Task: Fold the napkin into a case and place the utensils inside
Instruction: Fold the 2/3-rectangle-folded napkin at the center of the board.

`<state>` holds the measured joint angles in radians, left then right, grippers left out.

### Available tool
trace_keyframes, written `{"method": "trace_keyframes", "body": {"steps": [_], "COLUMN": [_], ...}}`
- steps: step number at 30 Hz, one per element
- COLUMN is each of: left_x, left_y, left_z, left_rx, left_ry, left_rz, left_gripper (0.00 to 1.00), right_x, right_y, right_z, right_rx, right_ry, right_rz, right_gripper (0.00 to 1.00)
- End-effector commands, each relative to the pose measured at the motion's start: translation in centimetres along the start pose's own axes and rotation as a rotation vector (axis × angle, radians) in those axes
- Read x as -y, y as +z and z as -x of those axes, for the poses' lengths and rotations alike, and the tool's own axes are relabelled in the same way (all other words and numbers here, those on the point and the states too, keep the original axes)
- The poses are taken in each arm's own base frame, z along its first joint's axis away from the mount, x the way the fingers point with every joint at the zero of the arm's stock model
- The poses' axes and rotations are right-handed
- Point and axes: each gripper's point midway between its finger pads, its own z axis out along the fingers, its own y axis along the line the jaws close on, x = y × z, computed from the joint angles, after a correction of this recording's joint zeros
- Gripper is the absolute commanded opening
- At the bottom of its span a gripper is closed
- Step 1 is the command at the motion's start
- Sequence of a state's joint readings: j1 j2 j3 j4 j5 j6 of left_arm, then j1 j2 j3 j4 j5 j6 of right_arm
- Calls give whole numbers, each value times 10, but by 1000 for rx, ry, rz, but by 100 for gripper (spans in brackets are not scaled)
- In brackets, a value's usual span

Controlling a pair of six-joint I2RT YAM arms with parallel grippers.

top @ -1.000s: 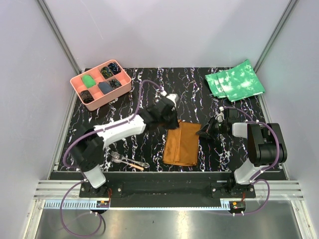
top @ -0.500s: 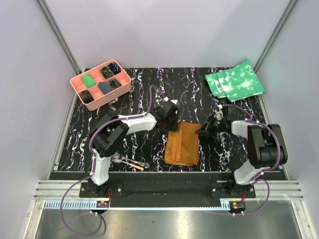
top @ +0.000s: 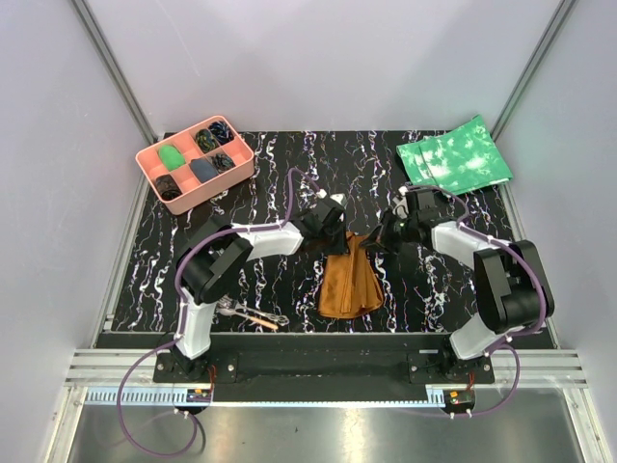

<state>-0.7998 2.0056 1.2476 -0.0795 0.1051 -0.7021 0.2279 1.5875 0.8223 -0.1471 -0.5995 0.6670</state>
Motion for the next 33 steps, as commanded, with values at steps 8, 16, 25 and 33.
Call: {"method": "trace_keyframes", "body": {"steps": [8,16,25,33], "left_x": [7,20,-10,-35], "left_y": [2,-31,-68,-36], "left_z": [-13,4,11,-25], "left_rx": [-18,-8,25,-55], "left_ry": [6,-30,-10,-40], "left_rz": [-45,-75,12,36], "left_gripper": [6,13,12,6], "right_x": [-20,-14,-12,-13], "right_y": [39,46,43,51], "right_z": [-1,-5,-6,-10], "right_rx": [-32,-51,-47,-47], "right_ry": [-11,-12,-28,-29], "right_rz": [-53,-72,-87,-110], "right_gripper": [0,0,0,0]}}
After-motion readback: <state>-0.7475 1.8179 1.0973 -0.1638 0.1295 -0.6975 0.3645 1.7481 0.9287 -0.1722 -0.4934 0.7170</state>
